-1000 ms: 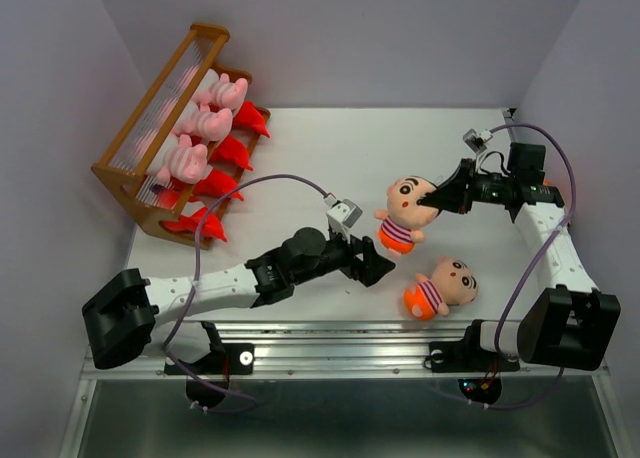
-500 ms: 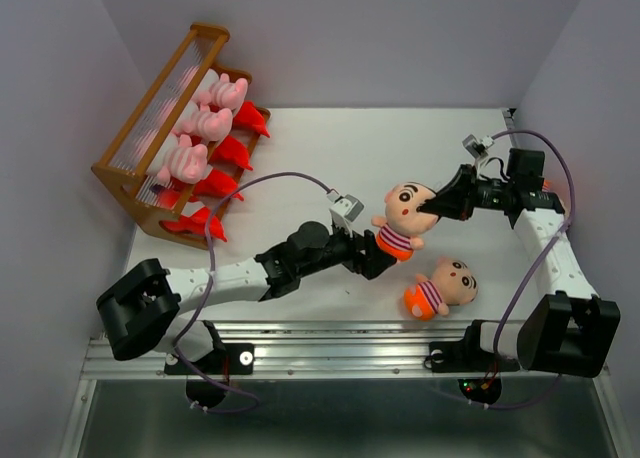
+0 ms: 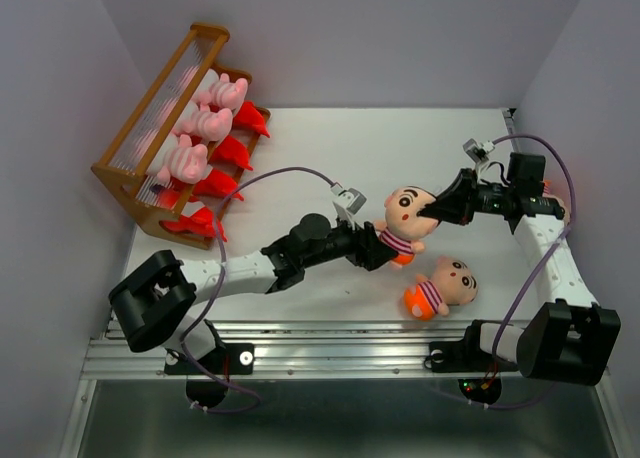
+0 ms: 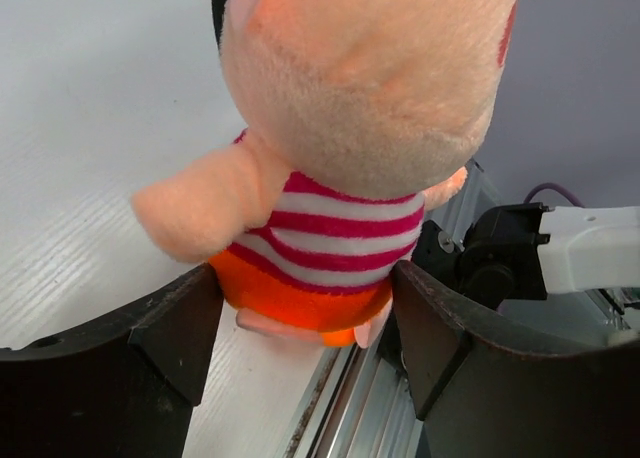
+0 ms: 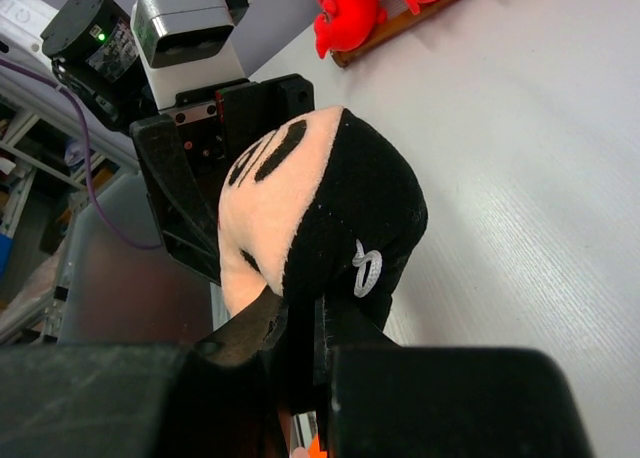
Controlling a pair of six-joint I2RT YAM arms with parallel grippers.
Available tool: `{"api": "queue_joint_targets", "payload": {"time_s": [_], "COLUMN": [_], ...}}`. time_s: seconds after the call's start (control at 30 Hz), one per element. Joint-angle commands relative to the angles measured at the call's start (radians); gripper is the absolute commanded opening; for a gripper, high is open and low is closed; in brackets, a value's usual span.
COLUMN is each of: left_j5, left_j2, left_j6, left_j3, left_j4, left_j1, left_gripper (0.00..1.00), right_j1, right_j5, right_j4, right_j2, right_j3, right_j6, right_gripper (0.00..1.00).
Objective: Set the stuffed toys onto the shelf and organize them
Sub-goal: Pass the stuffed toy from the right arm to the left, then place the stuffed toy onto shelf
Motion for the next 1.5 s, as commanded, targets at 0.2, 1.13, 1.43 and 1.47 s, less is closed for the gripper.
{"api": "queue_joint_targets", "payload": {"time_s": [0.2, 1.13, 1.43, 1.47], "left_j5": [0.112, -0.742, -0.91, -0.923], "left_j2": [0.069, -0.142, 0.087, 0.107], "left_j6": [-0.009, -0.022, -0.157, -0.168], "left_j3": [0.104, 0.468, 0.824, 0.853], "left_j4": [0.099, -0.548, -0.6, -0.6], "left_j1": [0.005, 0.258, 0.458, 0.458], "left_gripper": [0.21, 0.0, 0.0, 0.0], "right_j1": [-0.001, -0.01, -0.01, -0.01], "right_j5": [-0.112, 0.775, 0.787, 0.792], "right_j4": [0.034, 0.274, 0.274, 0.274], "right_j2": [-0.01, -0.144, -0.155, -0.156], "right_j3": [-0.012, -0.151, -0.158, -0.158], "right_j6": [-0.012, 0.193, 0.193, 0.193], "right_gripper": [0.05, 1.0, 1.0, 1.0]}}
